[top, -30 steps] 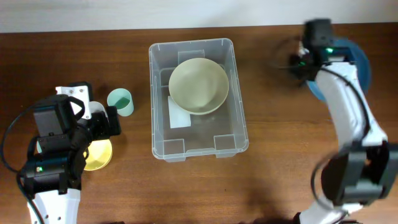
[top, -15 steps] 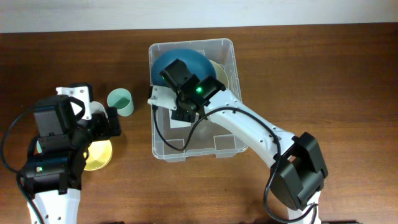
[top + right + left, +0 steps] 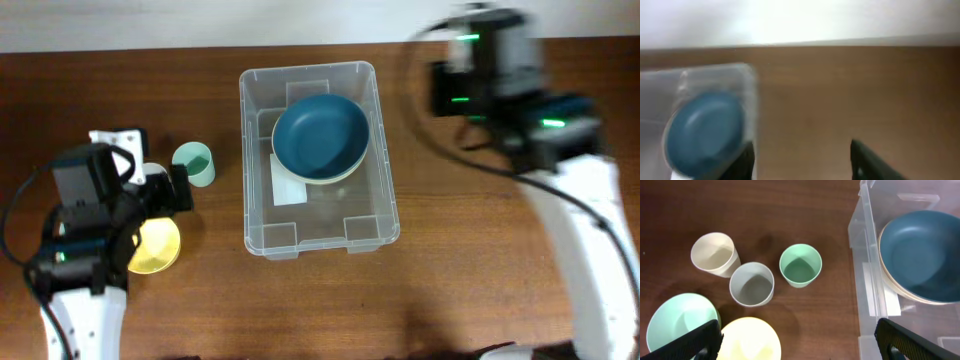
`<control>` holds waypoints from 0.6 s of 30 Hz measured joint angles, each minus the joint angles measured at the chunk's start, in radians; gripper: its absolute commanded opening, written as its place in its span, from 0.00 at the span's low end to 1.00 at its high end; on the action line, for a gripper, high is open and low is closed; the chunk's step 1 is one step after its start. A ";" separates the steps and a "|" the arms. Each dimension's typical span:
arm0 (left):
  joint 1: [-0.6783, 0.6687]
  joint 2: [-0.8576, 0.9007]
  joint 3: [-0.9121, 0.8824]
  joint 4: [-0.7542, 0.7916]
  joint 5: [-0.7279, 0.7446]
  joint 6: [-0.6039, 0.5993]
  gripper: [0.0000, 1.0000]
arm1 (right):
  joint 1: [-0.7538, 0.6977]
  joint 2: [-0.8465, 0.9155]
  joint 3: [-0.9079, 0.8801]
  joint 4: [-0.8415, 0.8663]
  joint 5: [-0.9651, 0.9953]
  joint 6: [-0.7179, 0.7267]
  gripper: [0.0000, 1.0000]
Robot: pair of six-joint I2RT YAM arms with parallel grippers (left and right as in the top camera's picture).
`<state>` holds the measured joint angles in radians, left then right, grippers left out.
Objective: Pack container
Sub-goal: 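Place the teal bowl on the cream bowls and withdraw right gripper, then grasp the mint-green cup with the left gripper and place it in container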
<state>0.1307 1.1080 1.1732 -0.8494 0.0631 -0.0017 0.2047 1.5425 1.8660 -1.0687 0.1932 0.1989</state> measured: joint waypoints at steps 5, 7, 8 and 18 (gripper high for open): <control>-0.052 0.309 0.212 -0.016 0.000 0.000 0.99 | -0.272 0.014 -0.056 -0.133 -0.154 0.114 0.57; -0.091 0.454 0.274 -0.009 -0.001 0.000 0.99 | -0.301 0.016 -0.116 -0.130 -0.188 0.107 0.57; -0.107 0.523 0.286 -0.002 -0.001 0.000 0.99 | -0.302 0.016 -0.141 -0.131 -0.200 0.104 0.57; -0.156 0.888 0.288 0.004 0.000 -0.006 0.01 | -0.301 0.016 -0.185 -0.092 -0.220 0.092 0.56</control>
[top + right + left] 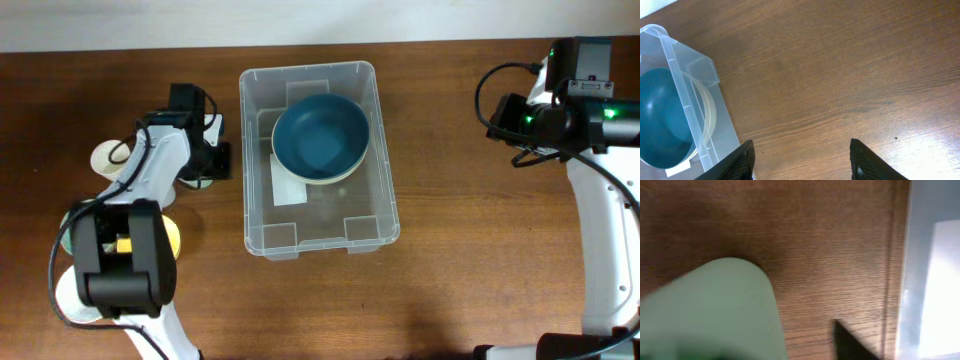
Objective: Pack container
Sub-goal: 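Grasp the mint-green cup with the left gripper and place it in container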
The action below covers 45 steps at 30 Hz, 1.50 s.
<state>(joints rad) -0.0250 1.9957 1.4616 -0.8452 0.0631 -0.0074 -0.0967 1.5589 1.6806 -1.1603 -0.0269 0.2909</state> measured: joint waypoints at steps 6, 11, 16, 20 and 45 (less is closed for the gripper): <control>-0.001 -0.034 0.142 -0.159 -0.034 0.002 0.01 | 0.000 0.000 -0.001 -0.002 -0.001 -0.008 0.56; -0.226 -0.427 0.259 -0.245 -0.044 0.003 0.01 | 0.000 0.000 -0.002 0.008 0.003 -0.014 0.56; -0.628 -0.315 0.257 -0.239 -0.044 -0.125 0.01 | 0.000 0.000 -0.003 0.005 0.003 -0.015 0.56; -0.777 -0.074 0.253 -0.208 -0.022 -0.281 0.01 | 0.000 0.000 -0.003 0.000 0.003 -0.015 0.56; -0.784 0.056 0.246 -0.117 0.015 -0.655 0.38 | 0.000 0.000 -0.003 -0.007 0.003 -0.015 0.56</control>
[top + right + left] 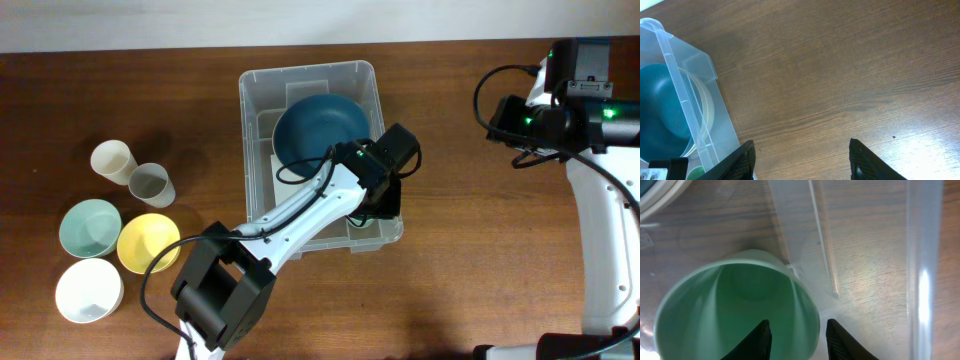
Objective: Pack container
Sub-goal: 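Grasp the mint-green cup with the left gripper and place it in container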
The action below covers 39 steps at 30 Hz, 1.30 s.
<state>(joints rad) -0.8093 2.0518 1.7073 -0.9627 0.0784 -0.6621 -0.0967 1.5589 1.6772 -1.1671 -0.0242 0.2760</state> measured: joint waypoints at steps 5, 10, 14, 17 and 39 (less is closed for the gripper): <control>0.009 -0.018 0.041 -0.061 -0.065 0.059 0.42 | 0.000 0.000 0.000 0.000 0.000 0.000 0.56; 0.092 -0.161 0.108 -0.158 -0.203 0.080 0.42 | 0.000 0.000 0.000 0.000 0.000 -0.001 0.56; 0.289 -0.348 0.143 -0.275 -0.306 0.085 0.43 | 0.000 0.000 0.000 -0.001 0.000 0.000 0.56; 0.487 -0.411 0.148 -0.370 -0.344 0.095 0.46 | 0.000 0.000 0.000 -0.003 0.000 0.000 0.56; 0.918 0.020 -0.151 -0.106 -0.253 0.253 0.30 | 0.000 0.000 0.000 -0.004 0.000 0.000 0.56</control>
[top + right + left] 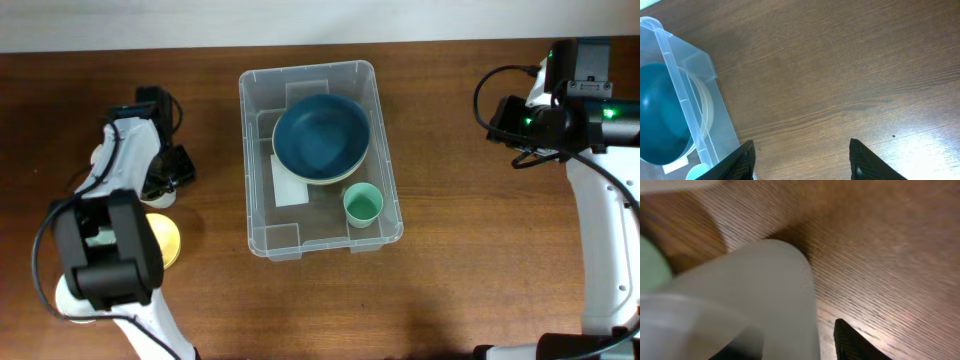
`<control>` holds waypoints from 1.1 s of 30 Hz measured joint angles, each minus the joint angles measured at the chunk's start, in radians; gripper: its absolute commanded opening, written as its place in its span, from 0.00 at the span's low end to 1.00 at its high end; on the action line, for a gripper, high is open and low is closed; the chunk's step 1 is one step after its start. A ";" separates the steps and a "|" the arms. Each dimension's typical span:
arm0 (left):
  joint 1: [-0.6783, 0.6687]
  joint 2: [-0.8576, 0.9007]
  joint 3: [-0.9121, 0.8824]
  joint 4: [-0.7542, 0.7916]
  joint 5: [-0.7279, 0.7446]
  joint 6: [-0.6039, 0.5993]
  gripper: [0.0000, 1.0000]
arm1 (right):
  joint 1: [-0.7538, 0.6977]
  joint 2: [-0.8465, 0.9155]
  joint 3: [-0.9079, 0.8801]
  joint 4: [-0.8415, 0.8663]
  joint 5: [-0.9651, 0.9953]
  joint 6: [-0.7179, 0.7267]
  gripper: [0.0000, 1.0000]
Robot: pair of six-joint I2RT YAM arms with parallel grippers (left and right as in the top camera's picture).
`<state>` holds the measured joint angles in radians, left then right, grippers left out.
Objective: Pack container
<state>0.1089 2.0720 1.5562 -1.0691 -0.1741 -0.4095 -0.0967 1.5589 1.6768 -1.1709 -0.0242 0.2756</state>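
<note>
The clear plastic container (pixel 310 70) stands mid-table. It holds a blue bowl (pixel 320 135) stacked on a cream one, and a green cup (pixel 362 205) upright in its front right corner. My left gripper (pixel 172 170) is low over the table to the left. In the left wrist view the left gripper (pixel 797 345) is closed around a grey cup (pixel 765 290) that fills the space between its fingers. My right gripper (pixel 800 165) is open over bare wood right of the container (pixel 685 100), holding nothing.
A yellow bowl (pixel 165 240) shows partly under my left arm. A pale green bowl (pixel 650 265) and a cream cup (pixel 675 184) lie close beside the grey cup. The table's back edge meets a white wall.
My left gripper was in the container's front right corner with the green cup. That cup now stands there alone, and the gripper is out at the left, around the grey cup. The right arm is still.
The green cup stood on the table left of the container, my left gripper open above the cups, the right arm blurred. Then the left gripper was at the green cup. Later it held that cup inside the container. Now the cup stands free there.
</note>
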 measured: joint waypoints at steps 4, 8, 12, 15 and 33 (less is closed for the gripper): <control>0.000 0.010 -0.001 -0.003 0.011 0.008 0.02 | 0.000 0.000 0.000 0.000 0.000 0.000 0.56; -0.003 0.003 0.000 -0.023 0.014 0.014 0.01 | 0.000 0.000 0.000 0.001 0.000 0.000 0.56; -0.018 -0.060 0.016 -0.054 0.017 0.014 0.01 | 0.000 0.000 0.000 0.001 0.000 0.000 0.56; -0.050 -0.155 0.054 -0.084 0.018 0.014 0.01 | 0.000 0.000 0.000 0.001 0.000 0.000 0.56; -0.740 -0.458 0.117 0.000 0.112 -0.006 0.00 | 0.000 0.000 0.000 0.002 0.009 0.000 0.56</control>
<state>-0.6308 1.6138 1.6737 -1.0691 -0.0620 -0.4160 -0.0967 1.5589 1.6768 -1.1694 -0.0154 0.2752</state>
